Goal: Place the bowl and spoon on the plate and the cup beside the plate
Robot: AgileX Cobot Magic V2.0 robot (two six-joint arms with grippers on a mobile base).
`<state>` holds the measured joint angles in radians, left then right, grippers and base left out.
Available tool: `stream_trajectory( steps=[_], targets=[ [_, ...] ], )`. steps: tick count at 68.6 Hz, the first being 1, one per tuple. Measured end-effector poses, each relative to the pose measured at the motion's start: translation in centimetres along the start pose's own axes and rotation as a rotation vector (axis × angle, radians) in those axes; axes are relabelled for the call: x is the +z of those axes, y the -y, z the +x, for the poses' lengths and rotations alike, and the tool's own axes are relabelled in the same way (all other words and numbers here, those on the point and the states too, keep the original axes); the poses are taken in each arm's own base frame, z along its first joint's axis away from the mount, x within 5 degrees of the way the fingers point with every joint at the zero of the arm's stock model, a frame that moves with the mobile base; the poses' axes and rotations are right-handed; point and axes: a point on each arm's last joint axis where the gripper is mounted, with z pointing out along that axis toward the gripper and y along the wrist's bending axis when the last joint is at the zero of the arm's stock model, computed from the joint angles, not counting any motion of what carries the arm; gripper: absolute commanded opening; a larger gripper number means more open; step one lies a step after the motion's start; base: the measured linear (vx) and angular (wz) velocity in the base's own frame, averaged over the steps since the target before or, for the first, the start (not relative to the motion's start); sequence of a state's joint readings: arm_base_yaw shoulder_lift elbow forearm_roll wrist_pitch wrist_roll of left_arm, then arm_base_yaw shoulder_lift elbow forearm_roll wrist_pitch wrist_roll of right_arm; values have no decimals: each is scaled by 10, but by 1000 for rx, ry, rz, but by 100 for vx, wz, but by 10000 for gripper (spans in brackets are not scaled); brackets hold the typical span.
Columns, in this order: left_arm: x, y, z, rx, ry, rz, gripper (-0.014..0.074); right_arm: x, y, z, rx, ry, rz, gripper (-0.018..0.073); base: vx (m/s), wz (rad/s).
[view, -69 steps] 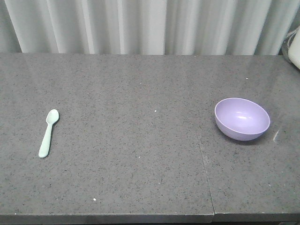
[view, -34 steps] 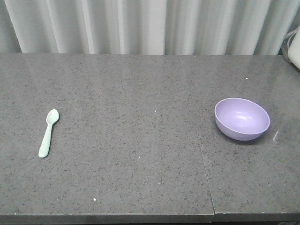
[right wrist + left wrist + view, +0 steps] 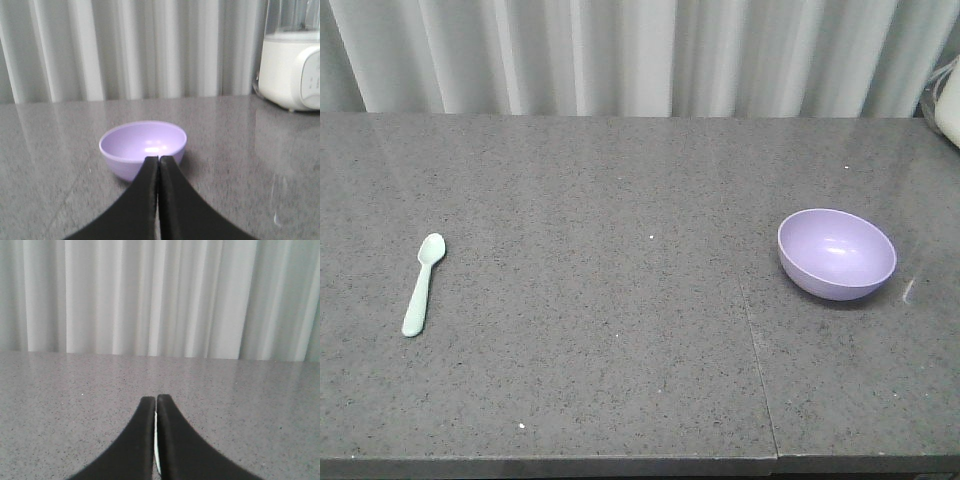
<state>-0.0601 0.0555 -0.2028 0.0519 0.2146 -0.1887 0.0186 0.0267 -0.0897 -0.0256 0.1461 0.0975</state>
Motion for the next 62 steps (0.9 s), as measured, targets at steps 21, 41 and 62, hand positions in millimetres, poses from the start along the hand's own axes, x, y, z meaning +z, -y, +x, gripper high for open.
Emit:
stream_trajectory(
  steps=[21, 41, 62],
  targets=[
    [39, 13, -106, 14, -384, -70, -6, 24, -6, -99, -10, -303, 37, -11, 0, 0],
    [83, 16, -127, 24, -724, -124, -6, 72, -6, -117, -11, -686, 74, -11, 0, 0],
    [104, 14, -112, 23, -855, -141, -6, 92, -6, -103, -9, -843, 86, -11, 0, 0]
  ],
)
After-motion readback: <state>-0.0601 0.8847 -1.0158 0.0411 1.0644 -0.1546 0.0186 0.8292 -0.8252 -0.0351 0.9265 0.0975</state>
